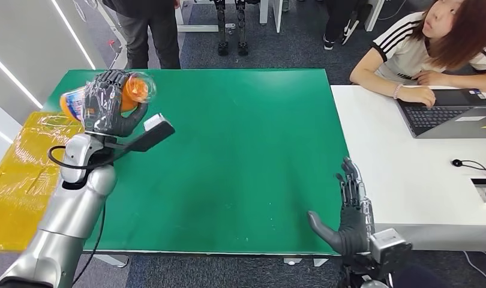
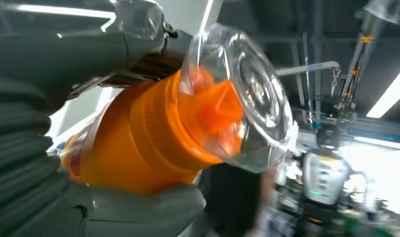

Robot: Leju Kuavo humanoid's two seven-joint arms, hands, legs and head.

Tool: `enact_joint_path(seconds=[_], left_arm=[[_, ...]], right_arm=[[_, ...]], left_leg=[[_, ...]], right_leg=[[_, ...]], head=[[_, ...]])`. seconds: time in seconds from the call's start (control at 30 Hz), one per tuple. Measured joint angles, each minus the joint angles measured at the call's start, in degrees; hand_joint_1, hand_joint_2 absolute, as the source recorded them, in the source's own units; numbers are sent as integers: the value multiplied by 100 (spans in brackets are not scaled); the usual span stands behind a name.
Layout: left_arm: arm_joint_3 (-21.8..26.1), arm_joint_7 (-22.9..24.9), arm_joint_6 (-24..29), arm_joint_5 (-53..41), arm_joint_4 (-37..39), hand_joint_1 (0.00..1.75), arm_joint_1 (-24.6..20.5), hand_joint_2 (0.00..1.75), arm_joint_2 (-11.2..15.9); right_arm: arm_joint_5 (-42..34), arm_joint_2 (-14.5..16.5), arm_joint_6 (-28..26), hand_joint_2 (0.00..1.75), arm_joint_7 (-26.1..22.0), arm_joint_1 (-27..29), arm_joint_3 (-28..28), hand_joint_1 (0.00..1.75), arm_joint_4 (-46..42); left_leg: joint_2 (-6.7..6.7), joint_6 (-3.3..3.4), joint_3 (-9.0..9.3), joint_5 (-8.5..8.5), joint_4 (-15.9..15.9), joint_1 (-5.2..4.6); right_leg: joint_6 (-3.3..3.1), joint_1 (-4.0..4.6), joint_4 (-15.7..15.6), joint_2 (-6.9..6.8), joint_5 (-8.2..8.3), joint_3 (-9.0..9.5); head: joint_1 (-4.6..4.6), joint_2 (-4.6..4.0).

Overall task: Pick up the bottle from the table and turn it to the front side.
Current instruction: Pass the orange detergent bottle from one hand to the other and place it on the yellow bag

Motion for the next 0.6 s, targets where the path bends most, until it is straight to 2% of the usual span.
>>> enact_joint_path(seconds=[0.27,0.43,0.6], left_arm=[[-5,553,-27,-1876,-365,175,780,175,687],[24,579,-262,-1878,-456,175,1377,175,976],[46,493,-211,-1719,-434,175,2018,175,1174]], right_arm=[[75,-16,78,175,-111,319,-187,0,-681],[11,-21,122,175,-192,426,-315,0,-819],[-99,-29,149,175,-287,523,-379,0,-841]], left_leg=[[9,0,2,0,-3,0],[10,0,1,-7,-5,0],[10,0,0,-9,-5,0]], right_leg=[[-1,0,0,6,-1,-1],[-2,0,0,7,-2,-1],[1,0,-3,7,-6,-5]], head=[[-1,0],[0,0],[0,0]])
